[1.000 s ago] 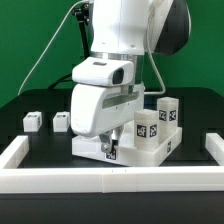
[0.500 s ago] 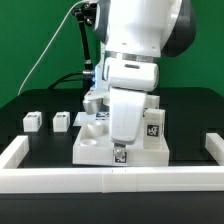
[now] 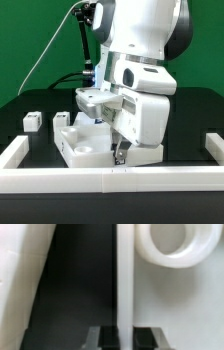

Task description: Assemble square table

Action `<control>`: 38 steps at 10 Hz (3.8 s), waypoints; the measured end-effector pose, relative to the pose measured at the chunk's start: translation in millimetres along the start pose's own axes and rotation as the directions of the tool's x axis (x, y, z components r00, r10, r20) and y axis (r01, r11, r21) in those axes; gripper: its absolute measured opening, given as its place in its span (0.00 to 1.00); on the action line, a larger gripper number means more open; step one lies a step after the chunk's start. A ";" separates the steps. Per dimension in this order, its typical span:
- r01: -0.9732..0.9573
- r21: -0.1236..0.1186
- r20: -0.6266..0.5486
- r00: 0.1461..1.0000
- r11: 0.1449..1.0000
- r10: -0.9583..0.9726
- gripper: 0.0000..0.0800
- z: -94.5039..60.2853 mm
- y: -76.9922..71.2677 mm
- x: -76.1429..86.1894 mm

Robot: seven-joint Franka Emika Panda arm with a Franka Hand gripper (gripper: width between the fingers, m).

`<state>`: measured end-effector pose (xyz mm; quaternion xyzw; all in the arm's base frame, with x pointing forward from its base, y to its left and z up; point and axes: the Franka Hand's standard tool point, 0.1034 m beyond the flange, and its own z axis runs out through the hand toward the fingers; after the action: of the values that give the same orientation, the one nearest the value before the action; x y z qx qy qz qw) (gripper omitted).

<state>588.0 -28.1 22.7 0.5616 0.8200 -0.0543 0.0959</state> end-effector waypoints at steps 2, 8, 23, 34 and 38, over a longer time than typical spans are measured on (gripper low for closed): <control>0.180 0.038 0.013 0.984 0.983 -0.180 0.07 -1.6 -0.6 8.7; 0.531 0.071 0.022 0.846 0.845 -0.533 0.07 -0.9 -1.7 13.0; 0.864 0.096 -0.014 0.498 0.494 -0.867 0.07 -21.2 -9.7 53.6; 0.861 0.092 -0.031 0.504 0.499 -0.863 0.07 -15.4 -11.7 69.3; 0.863 0.075 -0.032 0.503 0.500 -0.863 0.07 -18.4 -5.8 94.3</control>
Offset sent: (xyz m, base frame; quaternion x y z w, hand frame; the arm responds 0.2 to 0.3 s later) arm 0.0007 0.0349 -0.0007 0.0397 -0.0265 -0.2719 0.9611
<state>547.7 59.3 19.9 0.0814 0.9874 -0.1309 0.0371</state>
